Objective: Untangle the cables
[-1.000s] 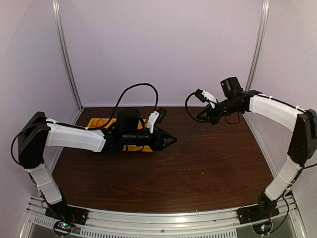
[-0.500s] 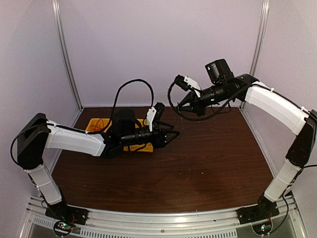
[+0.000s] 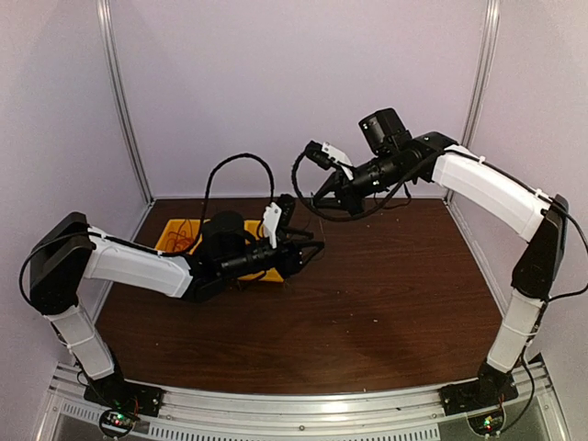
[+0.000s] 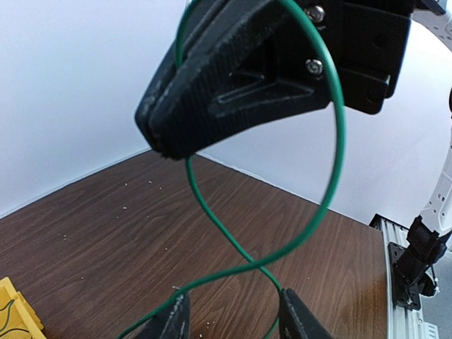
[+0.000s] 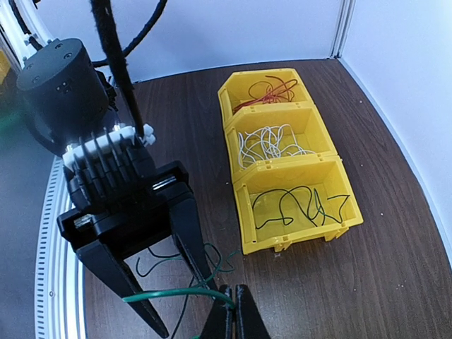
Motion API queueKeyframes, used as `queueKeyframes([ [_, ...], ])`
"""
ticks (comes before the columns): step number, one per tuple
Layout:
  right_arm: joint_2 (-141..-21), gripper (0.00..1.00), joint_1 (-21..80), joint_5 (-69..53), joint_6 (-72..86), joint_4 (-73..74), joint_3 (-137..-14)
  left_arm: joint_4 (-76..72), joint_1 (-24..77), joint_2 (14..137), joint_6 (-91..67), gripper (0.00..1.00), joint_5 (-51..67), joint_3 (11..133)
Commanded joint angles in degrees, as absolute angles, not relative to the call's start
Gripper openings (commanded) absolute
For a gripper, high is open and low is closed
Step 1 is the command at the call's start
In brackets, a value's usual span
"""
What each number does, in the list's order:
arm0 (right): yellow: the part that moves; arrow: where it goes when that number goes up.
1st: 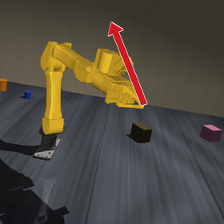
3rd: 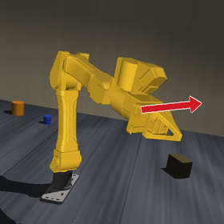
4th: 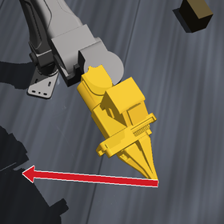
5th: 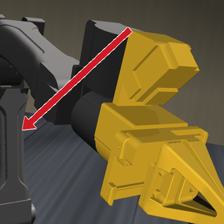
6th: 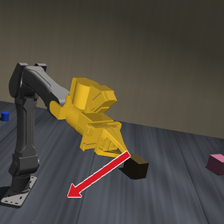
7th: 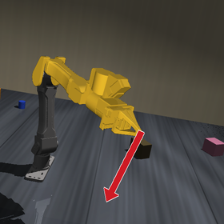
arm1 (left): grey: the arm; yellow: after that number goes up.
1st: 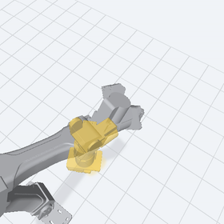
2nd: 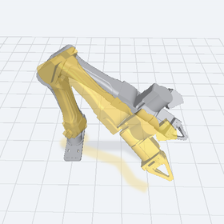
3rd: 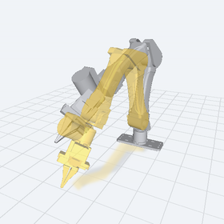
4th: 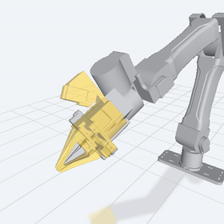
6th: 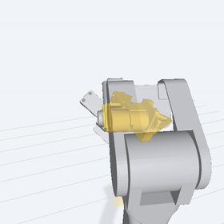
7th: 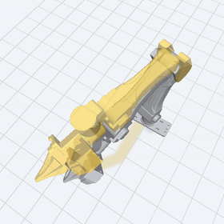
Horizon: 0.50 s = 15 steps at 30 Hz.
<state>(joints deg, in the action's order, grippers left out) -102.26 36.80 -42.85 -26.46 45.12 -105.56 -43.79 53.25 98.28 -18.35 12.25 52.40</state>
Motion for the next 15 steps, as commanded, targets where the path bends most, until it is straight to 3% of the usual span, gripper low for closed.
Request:
queueKeyframes([
  [1, -104.45, 0.00, 37.95, -45.15, -25.05, 45.67, -108.65, -48.48, 53.43, 98.06, -19.73, 0.44, 10.36, 53.92],
  [6, -106.69, 0.00, 38.13, -45.01, -24.31, 45.77, -111.00, -51.26, 53.20, 101.03, -22.62, 0.40, 15.08, 56.03],
  [13, -107.92, 0.00, 38.09, -44.50, -24.42, 45.77, -111.32, -50.10, 52.86, 101.61, -24.13, 0.00, 10.86, 56.15],
  [15, -108.09, 0.04, 38.06, -43.84, -24.73, 45.90, -110.91, -47.82, 52.01, 100.65, -24.01, 0.00, 6.54, 55.44],
])
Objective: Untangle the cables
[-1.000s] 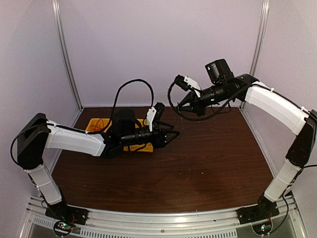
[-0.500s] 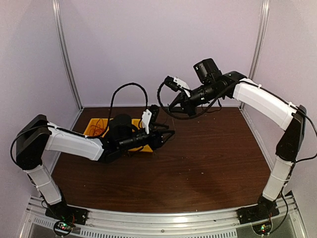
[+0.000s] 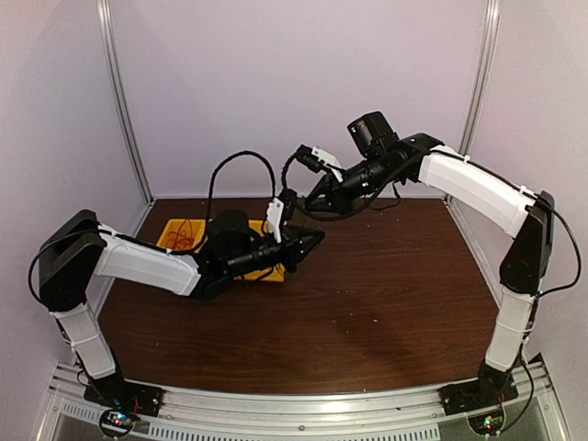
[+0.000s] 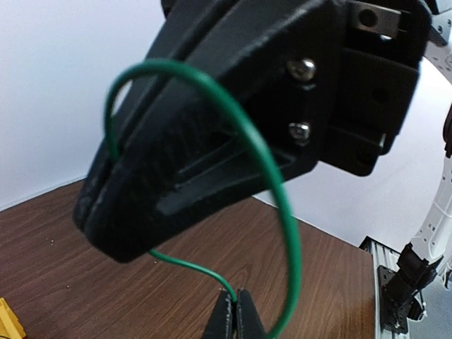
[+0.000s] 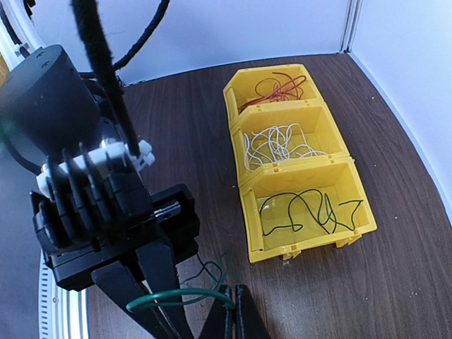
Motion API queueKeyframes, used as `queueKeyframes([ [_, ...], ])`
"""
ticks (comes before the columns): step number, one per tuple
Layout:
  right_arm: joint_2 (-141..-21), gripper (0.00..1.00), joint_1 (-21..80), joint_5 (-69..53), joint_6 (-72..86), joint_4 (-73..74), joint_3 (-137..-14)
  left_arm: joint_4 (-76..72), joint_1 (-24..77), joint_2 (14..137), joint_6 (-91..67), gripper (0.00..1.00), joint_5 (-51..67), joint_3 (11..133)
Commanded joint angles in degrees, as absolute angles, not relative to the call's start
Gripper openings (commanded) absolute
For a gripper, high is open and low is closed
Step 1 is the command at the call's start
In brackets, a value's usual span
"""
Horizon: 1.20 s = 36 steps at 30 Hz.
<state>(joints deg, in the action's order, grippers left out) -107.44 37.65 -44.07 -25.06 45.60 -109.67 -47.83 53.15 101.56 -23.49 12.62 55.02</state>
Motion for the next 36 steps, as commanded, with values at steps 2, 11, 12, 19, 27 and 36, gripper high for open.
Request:
queueKeyframes([
  [2, -108.18, 0.11, 37.93, -43.89, -25.06, 46.40, -110.83, -46.60, 50.20, 99.37, -23.93, 0.00, 3.59, 54.28],
  [11, -103.58, 0.46, 35.30, -44.72, -27.11, 47.43, -106.27, -42.65, 37.69, 99.61, -21.78, 0.00, 12.26, 55.28],
  [12, -102.83, 0.46, 34.87, -44.59, -27.00, 46.87, -104.50, -42.73, 36.76, 100.69, -21.49, 0.00, 13.84, 55.90],
  [19, -97.15, 0.47, 33.24, -42.30, -26.98, 44.03, -96.06, -44.84, 34.98, 108.88, -22.21, 0.00, 19.47, 60.77],
  [27, -94.14, 0.47, 31.83, -41.47, -27.25, 41.55, -90.70, -48.58, 34.98, 113.65, -26.43, 0.00, 23.27, 63.22],
  [36, -93.42, 0.47, 31.73, -42.04, -27.33, 40.55, -87.94, -23.32, 34.63, 112.79, -23.13, 0.00, 12.09, 69.67],
])
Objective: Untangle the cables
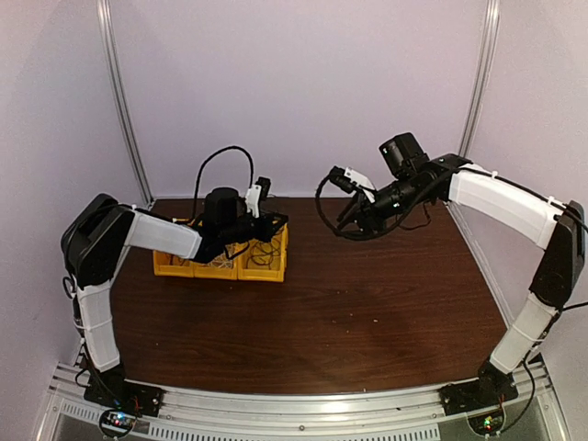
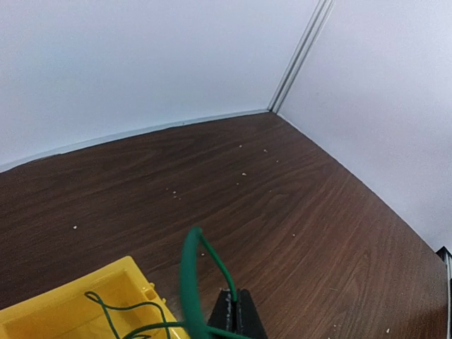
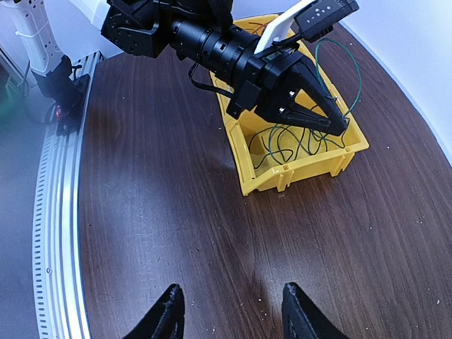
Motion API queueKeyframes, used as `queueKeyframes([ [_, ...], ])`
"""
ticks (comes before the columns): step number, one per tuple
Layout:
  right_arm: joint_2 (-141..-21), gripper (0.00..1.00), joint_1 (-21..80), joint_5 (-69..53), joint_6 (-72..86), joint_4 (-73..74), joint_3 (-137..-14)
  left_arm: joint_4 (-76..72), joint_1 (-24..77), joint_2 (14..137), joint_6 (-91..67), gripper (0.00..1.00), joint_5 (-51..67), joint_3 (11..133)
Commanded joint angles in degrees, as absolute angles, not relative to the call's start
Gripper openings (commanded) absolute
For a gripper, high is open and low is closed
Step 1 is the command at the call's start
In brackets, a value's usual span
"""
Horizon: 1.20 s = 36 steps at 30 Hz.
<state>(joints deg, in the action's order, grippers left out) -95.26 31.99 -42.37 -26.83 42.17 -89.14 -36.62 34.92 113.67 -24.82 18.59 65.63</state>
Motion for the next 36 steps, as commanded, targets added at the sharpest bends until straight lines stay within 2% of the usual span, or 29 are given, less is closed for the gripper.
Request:
queueKeyframes([
  [1, -93.24, 0.47, 31.73, -41.89, -27.33, 40.35, -87.63, -20.63, 34.63, 112.56, -23.15, 0.00, 10.22, 69.97],
  [10, -92.90, 0.47, 31.71, -42.45, -27.34, 39.86, -86.69, -4.49, 34.63, 111.49, -22.25, 0.00, 1.97, 72.21],
  [18, -92.04, 0.47, 31.71, -42.34, -27.17, 39.41, -85.71, -2.29, 34.63, 113.00, -23.04, 0.00, 5.46, 73.58],
  [24, -90.95, 0.47, 31.73, -41.54, -27.16, 39.37, -85.17, 3.81, 34.63, 111.21, -22.51, 0.32, 5.95, 76.28],
  [36, -90.14, 0.49, 28.57, -40.71, -27.84, 41.91, -86.49, 23.17, 34.63, 102.07, -18.40, 0.51, 6.36, 76.91],
])
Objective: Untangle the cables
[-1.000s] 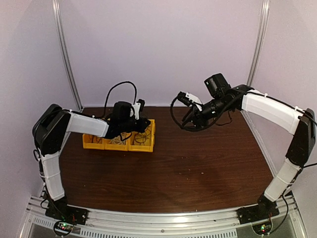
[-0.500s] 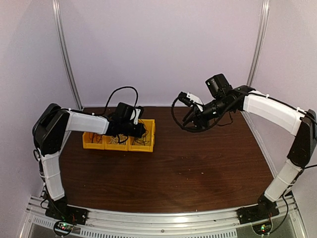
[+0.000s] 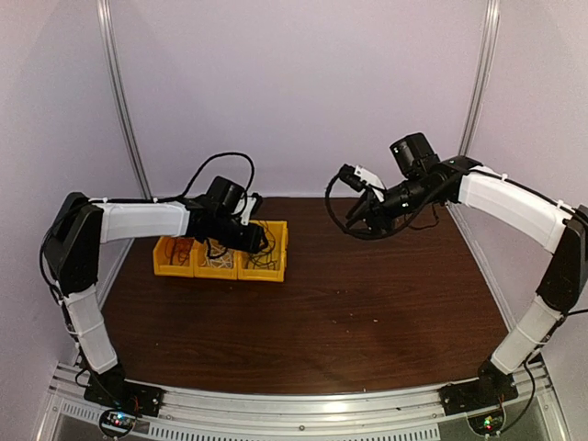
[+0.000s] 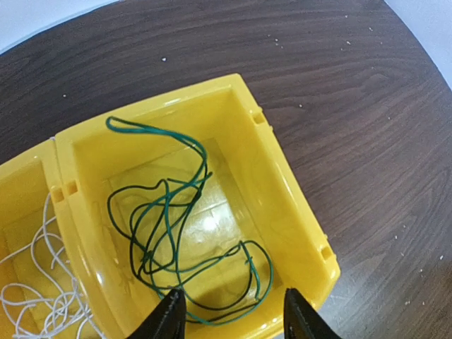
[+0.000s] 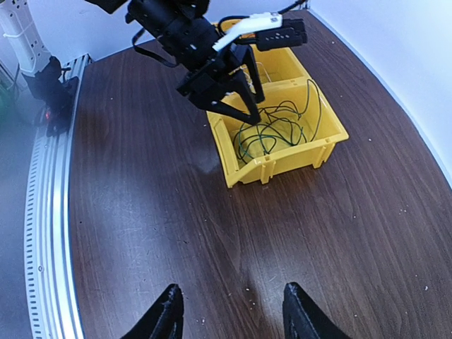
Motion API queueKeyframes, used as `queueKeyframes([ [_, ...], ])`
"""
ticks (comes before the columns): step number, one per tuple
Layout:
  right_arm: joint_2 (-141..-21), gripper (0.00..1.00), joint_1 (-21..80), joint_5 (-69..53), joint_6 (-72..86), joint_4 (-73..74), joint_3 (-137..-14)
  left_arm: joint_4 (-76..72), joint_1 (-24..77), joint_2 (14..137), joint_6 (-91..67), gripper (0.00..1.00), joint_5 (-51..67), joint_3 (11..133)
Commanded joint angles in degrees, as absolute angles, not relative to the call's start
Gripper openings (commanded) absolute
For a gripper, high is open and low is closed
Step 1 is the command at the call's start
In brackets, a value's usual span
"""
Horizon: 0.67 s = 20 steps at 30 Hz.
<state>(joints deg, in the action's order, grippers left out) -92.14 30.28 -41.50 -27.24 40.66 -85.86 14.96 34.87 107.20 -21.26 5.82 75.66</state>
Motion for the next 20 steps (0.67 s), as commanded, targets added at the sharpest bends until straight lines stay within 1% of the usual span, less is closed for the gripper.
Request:
queueKeyframes([
  [1, -89.83, 0.49, 28.06, -40.63, -28.05, 42.16, -86.52, 24.88, 34.63, 100.79, -17.61, 0.53, 6.52, 76.75],
  [4, -88.76, 0.51, 25.85, -40.09, -27.31, 41.67, -85.92, 32.20, 34.63, 97.21, -15.28, 0.57, 6.00, 77.36],
  [7, -87.07, 0.54, 22.67, -38.18, -25.03, 38.85, -84.53, 37.36, 34.39, 92.78, -13.35, 0.58, 1.40, 78.06],
  [9, -85.12, 0.58, 20.41, -35.20, -21.15, 34.11, -82.46, 38.36, 33.65, 88.15, -12.51, 0.62, -3.44, 77.86],
  [11, -82.48, 0.65, 19.15, -29.87, -18.44, 28.96, -79.68, 38.58, 32.56, 84.14, -12.29, 0.67, -8.19, 77.73],
  [13, -79.88, 0.71, 18.97, -23.37, -15.69, 24.53, -76.54, 36.80, 31.30, 80.06, -12.18, 0.71, -14.30, 77.12],
  [15, -77.27, 0.77, 18.84, -17.18, -14.29, 21.01, -73.92, 32.10, 30.67, 75.62, -11.61, 0.82, -19.75, 74.39],
  [18, -74.11, 0.78, 18.56, -11.32, -13.70, 16.43, -69.45, 23.17, 30.42, 69.84, -9.90, 0.94, -21.82, 68.46],
  [19, -73.71, 0.80, 18.45, -10.34, -13.15, 15.83, -68.37, 20.47, 30.37, 68.46, -9.77, 0.97, -21.92, 66.41],
  [20, -73.25, 0.83, 18.34, -8.74, -11.88, 14.88, -67.02, 17.64, 30.33, 67.46, -9.81, 0.97, -22.12, 64.34],
])
